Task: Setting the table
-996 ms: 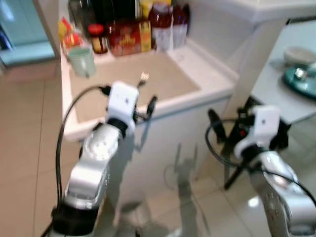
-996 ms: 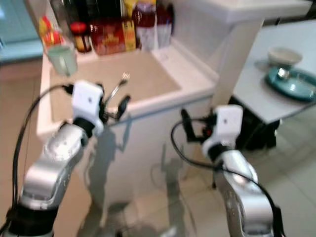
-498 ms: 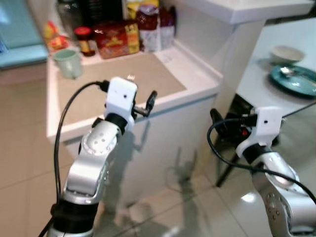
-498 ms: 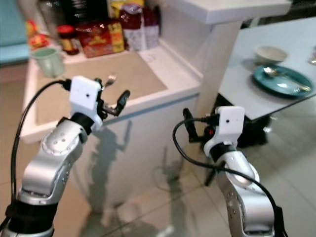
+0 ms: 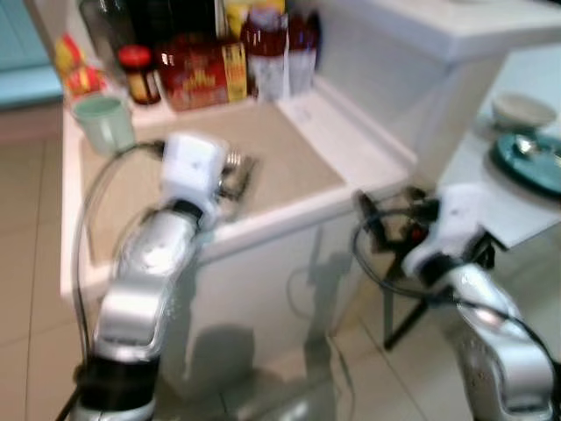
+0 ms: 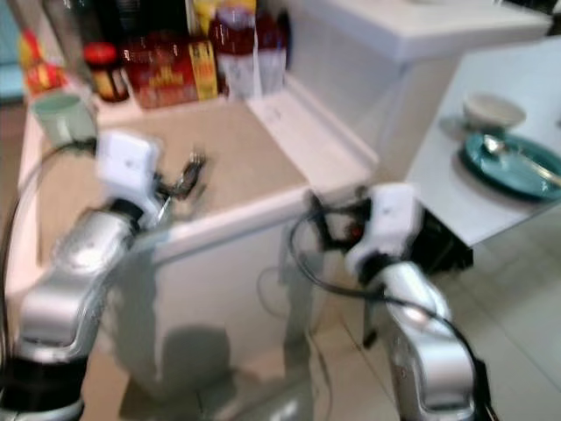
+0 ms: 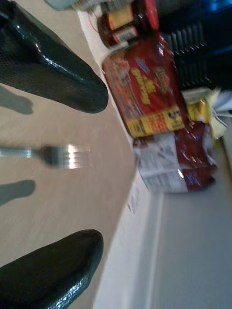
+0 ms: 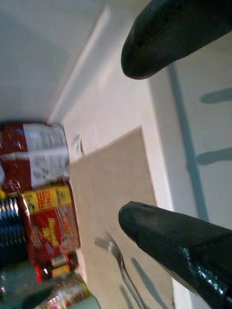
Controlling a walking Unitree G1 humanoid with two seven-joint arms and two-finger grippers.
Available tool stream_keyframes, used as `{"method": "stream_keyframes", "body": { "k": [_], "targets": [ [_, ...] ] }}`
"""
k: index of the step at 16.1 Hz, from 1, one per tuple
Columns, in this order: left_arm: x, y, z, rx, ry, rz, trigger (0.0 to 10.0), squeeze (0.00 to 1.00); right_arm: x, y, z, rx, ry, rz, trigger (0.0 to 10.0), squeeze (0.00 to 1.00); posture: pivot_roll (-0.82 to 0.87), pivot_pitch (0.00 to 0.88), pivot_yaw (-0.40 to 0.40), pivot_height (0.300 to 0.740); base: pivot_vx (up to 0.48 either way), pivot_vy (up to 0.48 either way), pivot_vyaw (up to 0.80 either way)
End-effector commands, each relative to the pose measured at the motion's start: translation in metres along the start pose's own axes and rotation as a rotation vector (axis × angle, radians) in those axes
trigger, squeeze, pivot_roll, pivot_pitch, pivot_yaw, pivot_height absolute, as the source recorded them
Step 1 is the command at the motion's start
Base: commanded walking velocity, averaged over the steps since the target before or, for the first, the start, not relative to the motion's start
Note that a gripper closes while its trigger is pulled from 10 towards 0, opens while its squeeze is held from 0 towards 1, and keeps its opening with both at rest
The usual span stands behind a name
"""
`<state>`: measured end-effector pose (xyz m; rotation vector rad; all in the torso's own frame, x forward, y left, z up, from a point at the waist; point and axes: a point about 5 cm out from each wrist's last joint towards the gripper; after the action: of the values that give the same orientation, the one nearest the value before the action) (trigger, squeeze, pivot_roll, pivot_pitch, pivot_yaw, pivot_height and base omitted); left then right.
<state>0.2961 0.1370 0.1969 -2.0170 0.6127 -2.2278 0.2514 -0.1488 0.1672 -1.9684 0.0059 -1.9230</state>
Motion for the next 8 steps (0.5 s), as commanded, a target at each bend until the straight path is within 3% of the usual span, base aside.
{"method": "stream_keyframes", "body": {
  "k": [1, 2, 5, 7, 8],
  "targets": [
    [0.0071, 0.0079, 0.0021, -0.024, 0.024, 0.002, 10.0, 0.00, 0.0034, 0.0079, -0.0040, -0.021, 0.001, -0.018, 10.0, 0.00, 0.04, 0.023, -0.013, 0.740, 0.480, 0.000, 0.00],
    [0.0066, 0.0072, 0.0022, -0.023, 0.021, 0.004, 10.0, 0.00, 0.0031, 0.0080, -0.0040, -0.018, -0.003, -0.018, 10.0, 0.00, 0.04, 0.023, -0.013, 0.740, 0.469, 0.000, 0.00],
    [0.0017, 0.0043, 0.0020, -0.028, -0.018, 0.016, 10.0, 0.00, 0.0016, 0.0069, -0.0049, 0.011, -0.023, -0.028, 10.0, 0.00, 0.04, 0.018, -0.013, 0.740, 0.000, 0.000, 0.00],
    [0.0014, 0.0023, 0.0014, -0.049, -0.016, -0.004, 10.0, 0.00, 0.0024, 0.0036, -0.0083, 0.097, -0.035, -0.057, 10.0, 0.00, 0.04, 0.014, -0.015, 0.740, 0.000, 0.000, 0.00],
    [0.0003, 0.0025, 0.0004, -0.092, -0.031, -0.028, 10.0, 0.40, 0.0042, 0.0026, -0.0111, 0.136, -0.041, -0.050, 10.0, 0.00, 0.04, 0.013, -0.012, 0.740, 0.000, 0.000, 0.00]
  ]
}}
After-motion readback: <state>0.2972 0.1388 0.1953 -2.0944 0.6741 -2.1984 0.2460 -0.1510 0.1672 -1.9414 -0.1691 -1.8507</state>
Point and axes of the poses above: a point about 5 cm out from each wrist's last joint towards the gripper, its own z axis pointing out of the wrist towards the gripper, its own x axis along the axis of the wrist's last joint, y = z × x, and after that the axes turned 10 degrees about z, right-handed
